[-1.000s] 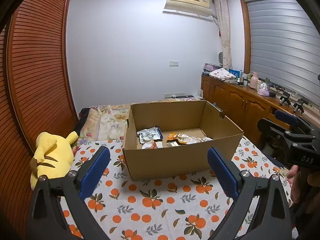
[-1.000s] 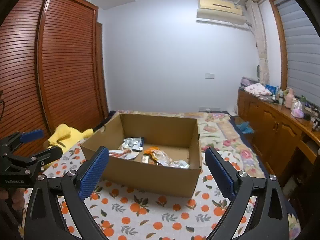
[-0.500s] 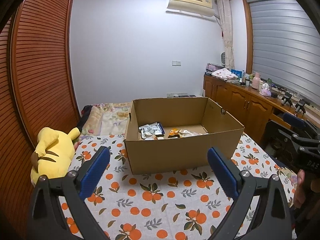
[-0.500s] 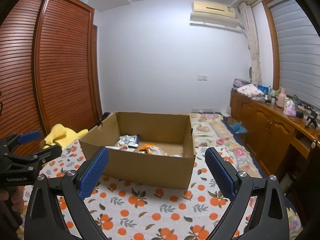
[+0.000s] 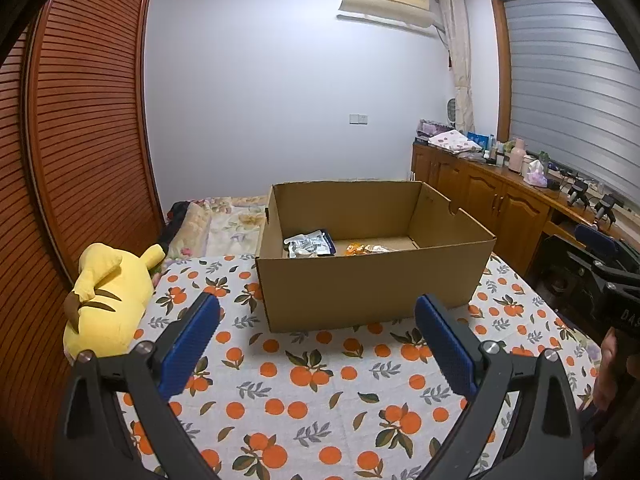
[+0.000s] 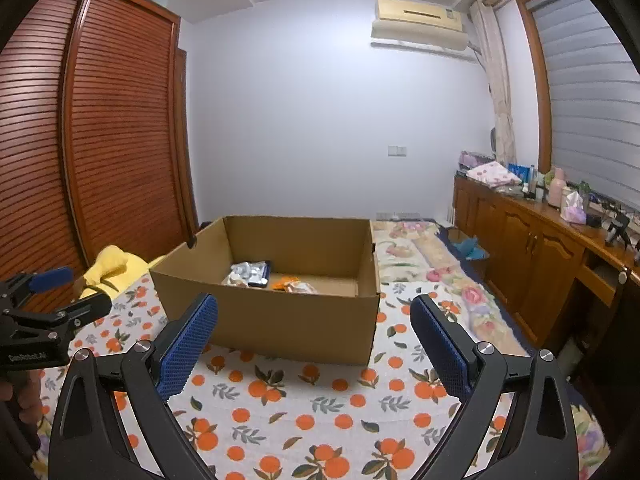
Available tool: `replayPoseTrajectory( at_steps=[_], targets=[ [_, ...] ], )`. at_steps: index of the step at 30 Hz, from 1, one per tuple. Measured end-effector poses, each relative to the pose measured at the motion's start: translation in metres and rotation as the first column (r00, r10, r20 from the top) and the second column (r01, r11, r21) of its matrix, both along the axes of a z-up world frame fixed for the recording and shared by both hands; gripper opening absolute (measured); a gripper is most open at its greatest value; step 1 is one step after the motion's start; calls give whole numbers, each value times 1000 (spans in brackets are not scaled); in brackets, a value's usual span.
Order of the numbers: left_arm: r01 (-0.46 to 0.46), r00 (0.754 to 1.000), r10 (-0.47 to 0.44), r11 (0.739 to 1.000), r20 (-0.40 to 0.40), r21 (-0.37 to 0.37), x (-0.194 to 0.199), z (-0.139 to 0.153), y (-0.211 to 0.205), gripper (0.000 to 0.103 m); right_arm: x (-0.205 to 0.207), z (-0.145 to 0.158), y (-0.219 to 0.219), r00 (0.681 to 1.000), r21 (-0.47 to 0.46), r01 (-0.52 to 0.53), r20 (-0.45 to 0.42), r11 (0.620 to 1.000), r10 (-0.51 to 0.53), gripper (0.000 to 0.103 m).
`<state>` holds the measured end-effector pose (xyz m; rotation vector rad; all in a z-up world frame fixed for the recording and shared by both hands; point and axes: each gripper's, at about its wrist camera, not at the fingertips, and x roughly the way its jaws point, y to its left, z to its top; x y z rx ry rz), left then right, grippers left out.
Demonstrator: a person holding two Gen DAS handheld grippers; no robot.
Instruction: Organize snacks
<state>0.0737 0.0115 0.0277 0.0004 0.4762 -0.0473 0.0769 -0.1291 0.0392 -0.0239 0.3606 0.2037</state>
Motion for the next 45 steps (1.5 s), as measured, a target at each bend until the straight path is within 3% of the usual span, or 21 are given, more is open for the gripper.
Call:
replayPoseTrajectory(
  at_steps=[45],
  targets=[
    [-1, 1000, 1, 1000, 1, -4, 0, 0, 2, 99, -2, -6, -2, 1000, 8, 4, -8, 1000, -4, 99]
  ],
)
